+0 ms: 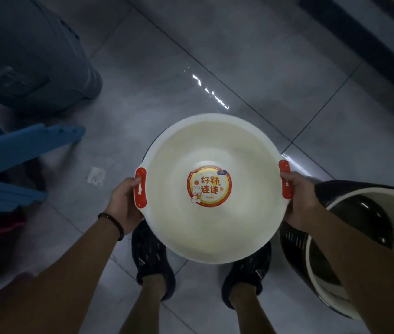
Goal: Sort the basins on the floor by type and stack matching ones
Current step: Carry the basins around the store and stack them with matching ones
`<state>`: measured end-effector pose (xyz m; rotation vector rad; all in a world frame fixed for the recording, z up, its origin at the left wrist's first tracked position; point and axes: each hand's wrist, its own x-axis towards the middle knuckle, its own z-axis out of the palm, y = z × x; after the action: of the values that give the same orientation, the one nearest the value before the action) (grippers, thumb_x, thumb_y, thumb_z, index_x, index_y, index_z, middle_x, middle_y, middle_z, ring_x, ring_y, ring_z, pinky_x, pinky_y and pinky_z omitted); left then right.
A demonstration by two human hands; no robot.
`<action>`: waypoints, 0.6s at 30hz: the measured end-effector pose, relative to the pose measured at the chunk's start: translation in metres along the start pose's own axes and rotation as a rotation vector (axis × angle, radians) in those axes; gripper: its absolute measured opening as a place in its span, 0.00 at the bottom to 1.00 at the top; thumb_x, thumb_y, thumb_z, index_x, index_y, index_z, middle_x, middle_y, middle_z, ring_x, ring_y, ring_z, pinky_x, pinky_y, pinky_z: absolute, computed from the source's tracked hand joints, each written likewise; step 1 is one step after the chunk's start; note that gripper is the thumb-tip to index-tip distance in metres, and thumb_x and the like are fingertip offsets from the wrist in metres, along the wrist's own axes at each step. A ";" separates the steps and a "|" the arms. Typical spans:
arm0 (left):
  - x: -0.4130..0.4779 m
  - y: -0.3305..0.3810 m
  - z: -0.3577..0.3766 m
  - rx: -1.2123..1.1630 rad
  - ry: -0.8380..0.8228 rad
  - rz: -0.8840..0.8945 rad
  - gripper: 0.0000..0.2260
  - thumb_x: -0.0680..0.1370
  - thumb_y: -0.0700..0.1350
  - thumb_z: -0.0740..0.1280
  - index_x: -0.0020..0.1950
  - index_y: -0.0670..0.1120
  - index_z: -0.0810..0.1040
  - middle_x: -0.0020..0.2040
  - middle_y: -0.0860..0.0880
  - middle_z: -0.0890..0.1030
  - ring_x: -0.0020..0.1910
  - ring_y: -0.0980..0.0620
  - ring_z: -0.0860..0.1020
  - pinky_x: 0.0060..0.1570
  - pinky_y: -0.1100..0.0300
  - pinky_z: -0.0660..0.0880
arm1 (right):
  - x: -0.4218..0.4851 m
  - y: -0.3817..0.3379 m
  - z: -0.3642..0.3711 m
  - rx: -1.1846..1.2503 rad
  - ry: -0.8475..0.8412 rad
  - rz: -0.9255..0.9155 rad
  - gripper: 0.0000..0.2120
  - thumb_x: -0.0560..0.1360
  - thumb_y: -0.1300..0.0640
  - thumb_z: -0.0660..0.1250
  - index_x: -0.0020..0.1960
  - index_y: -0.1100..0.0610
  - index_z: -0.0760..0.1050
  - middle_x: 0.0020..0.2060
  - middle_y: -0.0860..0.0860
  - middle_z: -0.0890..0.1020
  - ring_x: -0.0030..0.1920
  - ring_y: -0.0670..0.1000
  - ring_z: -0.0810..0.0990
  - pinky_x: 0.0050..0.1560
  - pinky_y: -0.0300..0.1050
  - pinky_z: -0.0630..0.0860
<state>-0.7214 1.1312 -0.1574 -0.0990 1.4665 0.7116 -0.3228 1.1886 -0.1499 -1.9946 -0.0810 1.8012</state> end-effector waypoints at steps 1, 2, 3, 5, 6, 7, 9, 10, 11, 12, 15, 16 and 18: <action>-0.011 0.009 0.003 -0.003 -0.013 0.008 0.32 0.74 0.54 0.71 0.74 0.40 0.73 0.68 0.38 0.78 0.65 0.34 0.77 0.71 0.33 0.67 | -0.014 -0.011 0.001 -0.017 -0.002 -0.010 0.25 0.77 0.49 0.68 0.71 0.57 0.78 0.64 0.60 0.85 0.60 0.64 0.84 0.68 0.66 0.76; -0.022 0.018 0.006 -0.006 -0.024 0.016 0.29 0.75 0.54 0.69 0.73 0.41 0.74 0.68 0.38 0.79 0.64 0.35 0.77 0.72 0.34 0.67 | -0.029 -0.024 0.002 -0.030 -0.011 -0.012 0.26 0.76 0.50 0.68 0.72 0.58 0.78 0.65 0.62 0.84 0.61 0.65 0.83 0.70 0.68 0.74; -0.035 0.029 0.008 -0.021 -0.032 0.030 0.26 0.77 0.52 0.68 0.72 0.41 0.76 0.67 0.38 0.80 0.64 0.35 0.77 0.72 0.35 0.67 | -0.045 -0.038 0.004 -0.042 -0.018 -0.019 0.27 0.76 0.50 0.67 0.72 0.58 0.77 0.65 0.63 0.83 0.63 0.67 0.82 0.71 0.71 0.72; -0.065 0.057 0.014 -0.046 -0.039 0.067 0.23 0.77 0.51 0.67 0.70 0.41 0.79 0.67 0.37 0.80 0.63 0.36 0.78 0.72 0.37 0.68 | -0.083 -0.072 0.012 -0.078 -0.015 -0.059 0.22 0.77 0.52 0.66 0.68 0.59 0.79 0.64 0.64 0.83 0.64 0.69 0.81 0.71 0.73 0.71; -0.083 0.073 0.017 -0.056 -0.042 0.086 0.22 0.77 0.51 0.67 0.69 0.42 0.80 0.67 0.37 0.80 0.62 0.37 0.79 0.71 0.37 0.69 | -0.104 -0.090 0.019 -0.098 -0.014 -0.083 0.18 0.78 0.52 0.65 0.64 0.57 0.80 0.61 0.63 0.85 0.61 0.68 0.82 0.70 0.73 0.72; -0.104 0.091 0.020 -0.062 -0.037 0.109 0.22 0.78 0.51 0.67 0.69 0.42 0.80 0.67 0.37 0.80 0.61 0.37 0.80 0.71 0.37 0.70 | -0.129 -0.109 0.027 -0.116 -0.025 -0.110 0.15 0.78 0.52 0.65 0.61 0.56 0.81 0.57 0.62 0.87 0.58 0.67 0.83 0.70 0.73 0.72; -0.152 0.129 0.028 -0.088 -0.028 0.152 0.20 0.80 0.54 0.67 0.68 0.46 0.81 0.65 0.39 0.82 0.61 0.38 0.81 0.69 0.37 0.72 | -0.185 -0.149 0.048 -0.143 -0.029 -0.164 0.15 0.78 0.50 0.66 0.60 0.57 0.81 0.53 0.60 0.88 0.56 0.67 0.84 0.70 0.74 0.73; -0.179 0.150 0.033 -0.102 -0.041 0.162 0.20 0.80 0.55 0.66 0.68 0.48 0.81 0.65 0.40 0.82 0.63 0.38 0.81 0.69 0.37 0.72 | -0.212 -0.172 0.058 -0.130 -0.025 -0.190 0.18 0.77 0.48 0.68 0.62 0.58 0.80 0.54 0.60 0.88 0.58 0.67 0.85 0.69 0.73 0.74; -0.209 0.172 0.037 -0.108 -0.050 0.176 0.20 0.80 0.57 0.66 0.68 0.49 0.81 0.65 0.41 0.82 0.64 0.38 0.80 0.69 0.37 0.72 | -0.243 -0.194 0.069 -0.122 -0.016 -0.201 0.23 0.74 0.46 0.71 0.63 0.58 0.81 0.56 0.60 0.88 0.59 0.67 0.85 0.67 0.72 0.76; -0.239 0.196 0.041 -0.103 -0.063 0.194 0.20 0.80 0.58 0.66 0.69 0.50 0.81 0.65 0.41 0.82 0.64 0.39 0.80 0.69 0.37 0.72 | -0.274 -0.215 0.078 -0.121 -0.006 -0.204 0.29 0.70 0.42 0.75 0.65 0.57 0.81 0.57 0.61 0.87 0.59 0.67 0.84 0.65 0.71 0.77; -0.328 0.271 0.046 -0.108 -0.090 0.234 0.21 0.78 0.58 0.69 0.67 0.49 0.82 0.63 0.42 0.83 0.64 0.39 0.81 0.70 0.37 0.71 | -0.365 -0.273 0.101 -0.101 -0.033 -0.247 0.41 0.60 0.36 0.81 0.67 0.58 0.82 0.60 0.62 0.86 0.62 0.71 0.82 0.67 0.77 0.74; -0.357 0.298 0.048 -0.113 -0.113 0.251 0.22 0.77 0.58 0.70 0.67 0.49 0.82 0.63 0.42 0.84 0.64 0.39 0.81 0.70 0.37 0.71 | -0.401 -0.293 0.114 -0.101 -0.050 -0.280 0.39 0.62 0.35 0.80 0.65 0.58 0.84 0.58 0.63 0.87 0.62 0.72 0.82 0.68 0.77 0.73; -0.412 0.350 0.052 -0.082 -0.128 0.291 0.24 0.74 0.60 0.73 0.66 0.49 0.83 0.63 0.42 0.84 0.64 0.39 0.81 0.70 0.37 0.71 | -0.468 -0.326 0.136 -0.105 -0.027 -0.353 0.31 0.68 0.36 0.76 0.60 0.59 0.86 0.56 0.64 0.87 0.62 0.73 0.82 0.69 0.77 0.72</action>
<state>-0.8247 1.2784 0.3551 0.0984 1.3427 0.9963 -0.4392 1.3627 0.3977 -1.8833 -0.5121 1.6230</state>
